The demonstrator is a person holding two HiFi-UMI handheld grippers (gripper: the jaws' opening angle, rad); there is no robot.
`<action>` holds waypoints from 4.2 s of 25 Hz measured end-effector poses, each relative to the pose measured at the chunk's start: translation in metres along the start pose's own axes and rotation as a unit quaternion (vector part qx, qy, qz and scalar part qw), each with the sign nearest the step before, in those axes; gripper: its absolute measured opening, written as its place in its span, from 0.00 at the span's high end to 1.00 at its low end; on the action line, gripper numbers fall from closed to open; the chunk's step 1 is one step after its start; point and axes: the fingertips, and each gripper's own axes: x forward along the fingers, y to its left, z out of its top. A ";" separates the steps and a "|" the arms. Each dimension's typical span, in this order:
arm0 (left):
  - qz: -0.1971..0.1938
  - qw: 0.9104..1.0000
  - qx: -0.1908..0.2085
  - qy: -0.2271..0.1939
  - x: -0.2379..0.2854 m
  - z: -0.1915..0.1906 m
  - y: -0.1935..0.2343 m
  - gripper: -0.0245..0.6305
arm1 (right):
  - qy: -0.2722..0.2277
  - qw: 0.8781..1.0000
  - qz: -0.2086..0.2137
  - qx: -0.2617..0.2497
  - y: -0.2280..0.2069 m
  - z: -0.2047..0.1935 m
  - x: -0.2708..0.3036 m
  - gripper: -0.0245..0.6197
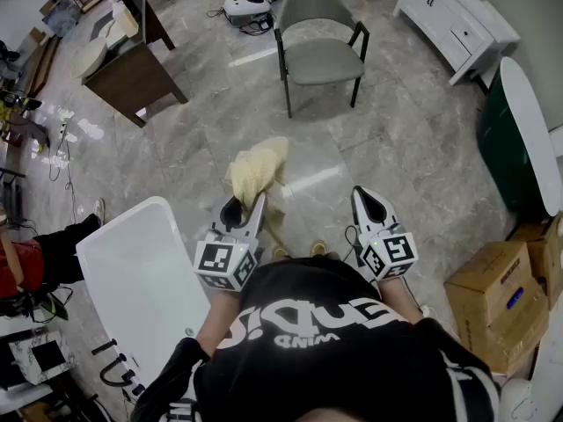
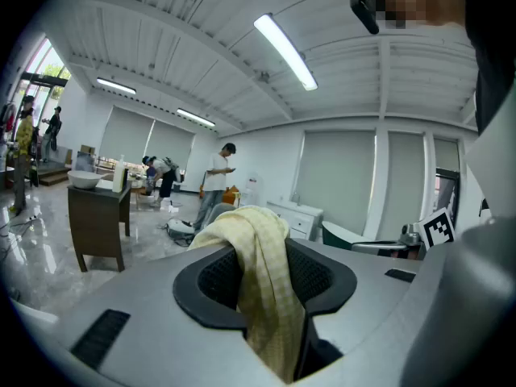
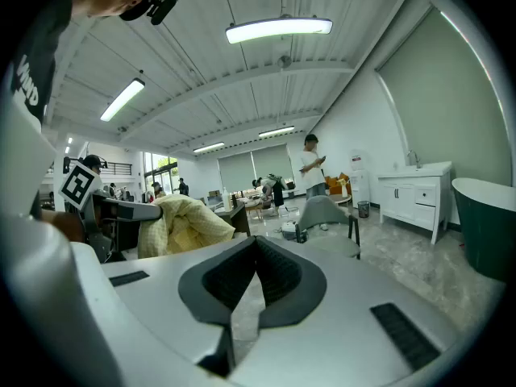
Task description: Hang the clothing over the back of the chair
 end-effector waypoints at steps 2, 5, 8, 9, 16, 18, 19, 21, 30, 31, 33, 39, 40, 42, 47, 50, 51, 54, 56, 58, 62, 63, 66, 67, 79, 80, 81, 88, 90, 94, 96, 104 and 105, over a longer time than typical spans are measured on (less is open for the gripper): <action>-0.002 1.000 0.000 -0.001 0.002 0.002 0.004 0.72 | -0.001 1.000 -0.003 -0.003 0.003 0.001 0.003 0.94; -0.003 1.000 -0.001 -0.003 0.003 0.006 0.014 0.72 | -0.006 1.000 -0.009 -0.004 0.010 0.005 0.010 0.94; -0.009 1.000 -0.001 -0.002 0.005 0.008 0.026 0.72 | -0.019 1.000 -0.017 0.000 0.022 0.010 0.017 0.94; -0.012 1.000 0.000 -0.003 0.005 0.008 0.029 0.72 | -0.022 1.000 -0.017 0.000 0.026 0.010 0.019 0.94; -0.031 0.999 0.003 -0.006 0.004 0.003 0.055 0.72 | -0.022 0.999 -0.030 -0.001 0.050 0.003 0.037 0.94; -0.033 0.999 0.001 -0.006 0.004 0.003 0.060 0.72 | -0.018 0.999 -0.030 -0.004 0.054 0.002 0.041 0.94; -0.034 0.999 0.001 -0.006 0.005 0.004 0.062 0.72 | -0.017 0.999 -0.030 -0.005 0.054 0.003 0.043 0.94; -0.035 0.999 0.001 -0.008 0.008 0.008 0.067 0.72 | -0.016 0.999 -0.032 -0.005 0.054 0.004 0.050 0.94; -0.032 0.999 0.000 -0.012 0.045 0.021 0.104 0.72 | -0.017 0.999 -0.028 -0.001 0.037 0.010 0.103 0.94; -0.032 0.999 -0.001 -0.013 0.052 0.024 0.109 0.72 | -0.017 0.999 -0.028 0.000 0.033 0.011 0.111 0.94; -0.030 0.999 -0.002 -0.014 0.066 0.030 0.118 0.72 | -0.017 1.000 -0.026 0.001 0.025 0.014 0.128 0.94; -0.025 1.000 -0.003 -0.013 0.117 0.046 0.140 0.72 | -0.011 1.000 -0.017 0.008 -0.007 0.024 0.181 0.94; -0.024 1.000 -0.003 -0.013 0.126 0.050 0.144 0.72 | -0.010 1.000 -0.015 0.009 -0.013 0.028 0.192 0.94; -0.021 1.000 -0.004 -0.013 0.145 0.060 0.153 0.72 | -0.007 1.000 -0.010 0.009 -0.024 0.038 0.212 0.94; -0.009 1.000 -0.004 -0.014 0.192 0.084 0.173 0.72 | -0.005 1.000 -0.001 0.006 -0.059 0.063 0.259 0.94; -0.002 1.000 -0.005 -0.015 0.220 0.096 0.182 0.72 | -0.007 1.000 0.002 0.007 -0.080 0.076 0.285 0.94; 0.000 1.000 -0.005 -0.016 0.228 0.099 0.186 0.72 | -0.007 1.000 0.004 0.007 -0.085 0.079 0.294 0.94; 0.005 1.000 -0.005 -0.017 0.255 0.110 0.195 0.72 | -0.009 1.000 0.009 0.007 -0.102 0.090 0.318 0.94; 0.007 1.000 -0.003 -0.020 0.273 0.117 0.199 0.72 | -0.010 1.000 0.013 0.006 -0.115 0.096 0.332 0.94; 0.009 1.000 -0.002 -0.024 0.290 0.124 0.203 0.72 | -0.011 1.000 0.014 0.005 -0.128 0.101 0.345 0.94; 0.015 1.000 -0.001 -0.026 0.316 0.131 0.208 0.72 | -0.013 1.000 0.015 0.005 -0.149 0.108 0.363 0.94; 0.016 0.999 -0.001 -0.027 0.321 0.133 0.209 0.72 | -0.013 1.000 0.016 0.005 -0.153 0.111 0.368 0.94; 0.017 0.999 -0.001 -0.032 0.338 0.141 0.212 0.72 | -0.016 1.000 0.021 0.003 -0.165 0.118 0.382 0.94; 0.017 0.999 -0.001 -0.032 0.344 0.143 0.213 0.72 | -0.016 1.000 0.022 0.003 -0.167 0.119 0.386 0.94; 0.005 1.000 0.010 -0.028 0.414 0.159 0.244 0.72 | -0.018 1.000 0.013 0.008 -0.206 0.129 0.446 0.94; 0.003 1.000 0.011 -0.029 0.422 0.160 0.248 0.72 | -0.019 1.000 0.010 0.007 -0.210 0.130 0.452 0.94; 0.000 1.000 0.011 -0.029 0.431 0.161 0.251 0.72 | -0.019 1.000 0.008 0.007 -0.214 0.131 0.458 0.94; -0.018 0.999 0.008 -0.026 0.494 0.174 0.276 0.72 | -0.012 1.000 0.000 0.010 -0.246 0.140 0.513 0.94; -0.022 0.999 0.006 -0.024 0.513 0.181 0.285 0.72 | -0.011 1.000 -0.002 0.009 -0.253 0.147 0.531 0.94; -0.032 0.999 0.006 -0.023 0.548 0.198 0.303 0.72 | -0.009 1.000 -0.007 0.009 -0.266 0.161 0.564 0.94; -0.038 0.999 0.006 -0.023 0.565 0.208 0.312 0.72 | -0.009 1.000 -0.010 0.009 -0.273 0.168 0.581 0.94; -0.066 0.997 0.015 -0.020 0.626 0.243 0.342 0.72 | -0.019 0.999 -0.023 0.013 -0.291 0.202 0.645 0.94; -0.070 0.997 0.016 -0.020 0.633 0.246 0.345 0.72 | -0.021 0.999 -0.026 0.014 -0.294 0.205 0.651 0.94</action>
